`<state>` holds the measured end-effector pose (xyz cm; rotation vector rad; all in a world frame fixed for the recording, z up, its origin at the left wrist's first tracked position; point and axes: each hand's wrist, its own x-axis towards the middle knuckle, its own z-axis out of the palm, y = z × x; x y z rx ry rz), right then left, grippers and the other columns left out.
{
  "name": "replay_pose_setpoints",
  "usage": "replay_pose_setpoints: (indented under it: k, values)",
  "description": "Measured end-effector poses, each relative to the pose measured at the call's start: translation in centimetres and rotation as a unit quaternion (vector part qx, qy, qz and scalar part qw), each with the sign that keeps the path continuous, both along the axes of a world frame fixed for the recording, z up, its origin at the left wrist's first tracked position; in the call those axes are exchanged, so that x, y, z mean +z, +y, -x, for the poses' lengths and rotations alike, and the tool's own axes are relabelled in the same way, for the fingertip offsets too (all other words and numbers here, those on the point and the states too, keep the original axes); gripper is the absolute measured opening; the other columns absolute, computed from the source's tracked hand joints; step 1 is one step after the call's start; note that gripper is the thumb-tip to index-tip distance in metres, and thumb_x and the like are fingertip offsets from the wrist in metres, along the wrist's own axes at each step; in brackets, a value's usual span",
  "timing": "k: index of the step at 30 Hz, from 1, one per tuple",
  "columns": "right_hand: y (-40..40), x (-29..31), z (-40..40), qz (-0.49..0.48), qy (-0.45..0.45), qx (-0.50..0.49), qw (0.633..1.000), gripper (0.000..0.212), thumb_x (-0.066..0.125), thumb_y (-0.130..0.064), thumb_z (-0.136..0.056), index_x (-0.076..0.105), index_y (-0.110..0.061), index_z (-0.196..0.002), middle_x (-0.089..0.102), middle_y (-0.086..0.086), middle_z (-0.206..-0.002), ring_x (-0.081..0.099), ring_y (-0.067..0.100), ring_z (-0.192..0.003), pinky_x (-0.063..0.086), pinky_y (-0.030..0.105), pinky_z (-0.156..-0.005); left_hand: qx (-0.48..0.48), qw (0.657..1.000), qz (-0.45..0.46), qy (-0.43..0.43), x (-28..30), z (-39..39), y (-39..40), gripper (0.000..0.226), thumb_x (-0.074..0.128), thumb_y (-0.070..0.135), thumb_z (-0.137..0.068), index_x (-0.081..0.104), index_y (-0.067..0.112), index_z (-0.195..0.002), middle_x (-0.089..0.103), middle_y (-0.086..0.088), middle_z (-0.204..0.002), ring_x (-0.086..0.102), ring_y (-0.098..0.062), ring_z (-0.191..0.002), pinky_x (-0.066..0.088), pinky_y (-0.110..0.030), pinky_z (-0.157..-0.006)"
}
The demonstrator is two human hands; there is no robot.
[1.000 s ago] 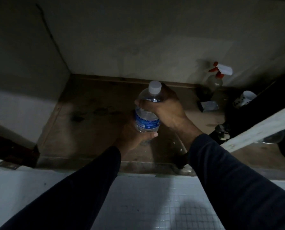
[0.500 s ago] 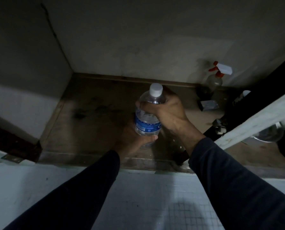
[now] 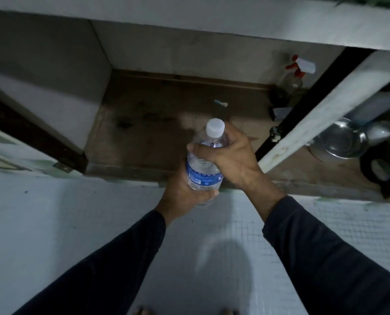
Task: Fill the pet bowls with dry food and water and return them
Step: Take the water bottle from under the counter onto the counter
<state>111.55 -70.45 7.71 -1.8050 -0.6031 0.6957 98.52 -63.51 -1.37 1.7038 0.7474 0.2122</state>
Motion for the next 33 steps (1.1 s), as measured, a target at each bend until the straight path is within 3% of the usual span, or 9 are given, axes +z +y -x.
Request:
replay_pose_setpoints:
  k: [3, 5, 7, 12, 16, 22, 24, 27, 33]
  values:
    - [-1.9, 2.5, 2.0, 0.03, 0.013, 0.0, 0.999, 0.055, 0.087, -0.051, -0.059, 0.067, -0.022, -0.101, 0.075, -0.003, -0.102, 0.073, 0.015, -0.092, 0.061, 0.044, -0.085, -0.049, 0.997, 0.054, -0.005, 2.4, 1.6, -1.6, 0.08, 0.093, 0.027, -0.075, 0.048, 0.029, -0.14, 0.063, 0.007, -0.137, 0.06, -0.012, -0.128, 0.05, -0.043, -0.109]
    - [-3.2, 4.5, 3.3, 0.041, 0.023, -0.006, 0.999, 0.054, 0.087, -0.051, -0.061, 0.067, -0.023, -0.102, 0.075, -0.005, -0.102, 0.073, 0.014, -0.093, 0.06, 0.042, -0.087, -0.067, 0.996, 0.059, 0.016, 3.9, 2.7, -2.8, 0.087, 0.091, 0.045, -0.075, 0.044, 0.027, -0.147, 0.061, 0.005, -0.142, 0.059, -0.018, -0.131, 0.049, -0.046, -0.11]
    - [-4.4, 6.7, 4.6, 0.052, 0.031, -0.018, 0.998, 0.049, 0.088, -0.044, -0.066, 0.065, -0.026, -0.105, 0.072, -0.009, -0.104, 0.071, 0.012, -0.095, 0.059, 0.037, -0.089, -0.063, 0.994, 0.077, 0.042, 5.6, 4.0, -3.9, 0.098, 0.089, 0.062, -0.067, 0.044, 0.029, -0.147, 0.062, 0.008, -0.141, 0.061, -0.015, -0.128, 0.052, -0.048, -0.107]
    - [-7.4, 12.2, 7.0, 0.09, 0.062, -0.033, 0.993, 0.048, 0.087, -0.043, -0.07, 0.061, -0.03, -0.108, 0.069, -0.014, -0.105, 0.067, 0.01, -0.096, 0.056, 0.034, -0.091, -0.06, 0.993, 0.072, 0.064, 10.6, 7.1, -6.9, 0.094, 0.096, 0.045, -0.065, 0.043, 0.04, -0.143, 0.063, 0.02, -0.135, 0.061, -0.002, -0.123, 0.055, -0.038, -0.104]
    - [-9.6, 17.2, 8.3, 0.104, 0.094, -0.049, 0.989, 0.049, 0.089, -0.043, -0.068, 0.06, -0.035, -0.106, 0.068, -0.019, -0.103, 0.066, 0.006, -0.093, 0.055, 0.031, -0.084, -0.07, 0.99, 0.098, 0.078, 16.2, 8.6, -9.2, 0.096, 0.092, 0.062, -0.061, 0.044, 0.041, -0.141, 0.064, 0.019, -0.135, 0.063, -0.005, -0.122, 0.056, -0.04, -0.104]
    - [-11.8, 26.7, 8.7, 0.111, 0.112, -0.059, 0.986, 0.051, 0.089, -0.044, -0.066, 0.062, -0.033, -0.107, 0.071, -0.013, -0.106, 0.068, 0.013, -0.101, 0.058, 0.045, -0.093, -0.05, 0.985, 0.144, 0.085, 25.6, 9.1, -11.4, 0.091, 0.088, 0.073, -0.058, 0.048, 0.05, -0.136, 0.064, 0.021, -0.134, 0.062, -0.008, -0.124, 0.053, -0.047, -0.107]
    - [-12.1, 30.0, 8.4, 0.11, 0.109, -0.058, 0.986, 0.05, 0.088, -0.047, -0.065, 0.062, -0.033, -0.105, 0.071, -0.014, -0.104, 0.069, 0.012, -0.1, 0.059, 0.043, -0.091, -0.05, 0.987, 0.124, 0.085, 29.2, 8.8, -11.6, 0.077, 0.092, 0.06, -0.063, 0.046, 0.066, -0.125, 0.067, 0.02, -0.127, 0.063, -0.001, -0.118, 0.055, -0.034, -0.102]
    - [-12.3, 35.2, 7.8, 0.099, 0.096, -0.066, 0.988, 0.048, 0.088, -0.05, -0.063, 0.064, -0.032, -0.1, 0.073, -0.013, -0.1, 0.07, 0.009, -0.096, 0.06, 0.04, -0.087, -0.074, 0.994, 0.052, 0.065, 34.5, 8.3, -11.3, 0.091, 0.098, 0.025, -0.063, 0.04, 0.075, -0.113, 0.064, 0.023, -0.118, 0.063, 0.007, -0.108, 0.052, -0.012, -0.087]
    - [-12.6, 45.7, 6.6, 0.082, 0.062, -0.093, 0.99, 0.048, 0.09, -0.046, -0.064, 0.065, -0.028, -0.101, 0.071, -0.012, -0.098, 0.067, 0.006, -0.091, 0.058, 0.032, -0.082, -0.091, 0.995, 0.033, 0.037, 44.2, 6.2, -10.9, 0.09, 0.098, 0.027, -0.062, 0.039, 0.062, -0.122, 0.061, 0.027, -0.118, 0.062, 0.01, -0.106, 0.054, -0.028, -0.099]
